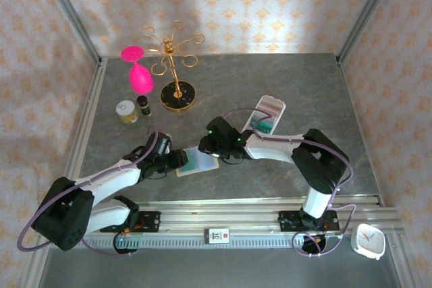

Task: Put the credit cards into the card holder

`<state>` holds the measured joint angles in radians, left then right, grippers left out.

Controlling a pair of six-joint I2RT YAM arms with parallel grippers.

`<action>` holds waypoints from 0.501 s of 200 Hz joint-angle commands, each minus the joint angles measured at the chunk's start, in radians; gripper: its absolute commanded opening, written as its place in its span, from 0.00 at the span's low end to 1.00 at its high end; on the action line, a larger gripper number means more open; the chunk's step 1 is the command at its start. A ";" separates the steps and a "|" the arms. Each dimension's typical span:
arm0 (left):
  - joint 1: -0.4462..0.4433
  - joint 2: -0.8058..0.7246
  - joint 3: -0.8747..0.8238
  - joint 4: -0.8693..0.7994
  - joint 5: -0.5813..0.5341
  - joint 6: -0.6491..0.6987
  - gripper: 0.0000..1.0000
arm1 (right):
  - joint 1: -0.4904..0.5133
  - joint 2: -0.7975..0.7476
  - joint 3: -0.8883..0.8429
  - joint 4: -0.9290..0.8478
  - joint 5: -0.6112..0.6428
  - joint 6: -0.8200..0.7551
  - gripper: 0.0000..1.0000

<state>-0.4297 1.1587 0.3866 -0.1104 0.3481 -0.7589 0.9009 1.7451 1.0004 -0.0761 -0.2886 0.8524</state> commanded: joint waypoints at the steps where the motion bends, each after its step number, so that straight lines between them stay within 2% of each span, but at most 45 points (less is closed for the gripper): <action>1: 0.010 -0.033 0.020 -0.110 -0.052 0.004 0.54 | 0.005 -0.016 -0.025 -0.055 0.060 -0.013 0.42; 16: 0.011 -0.058 0.013 -0.106 -0.059 -0.005 0.59 | 0.006 0.000 -0.031 -0.055 0.049 -0.012 0.40; 50: 0.012 -0.100 0.014 -0.118 -0.067 -0.022 0.61 | 0.006 0.048 -0.027 -0.072 0.026 -0.016 0.33; 100: 0.015 -0.196 -0.002 -0.175 -0.165 -0.034 0.65 | 0.006 0.062 -0.035 -0.100 0.038 -0.018 0.26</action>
<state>-0.4229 0.9871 0.3882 -0.2203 0.2588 -0.7780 0.9009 1.7870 0.9833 -0.1204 -0.2760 0.8402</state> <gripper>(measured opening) 0.651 0.277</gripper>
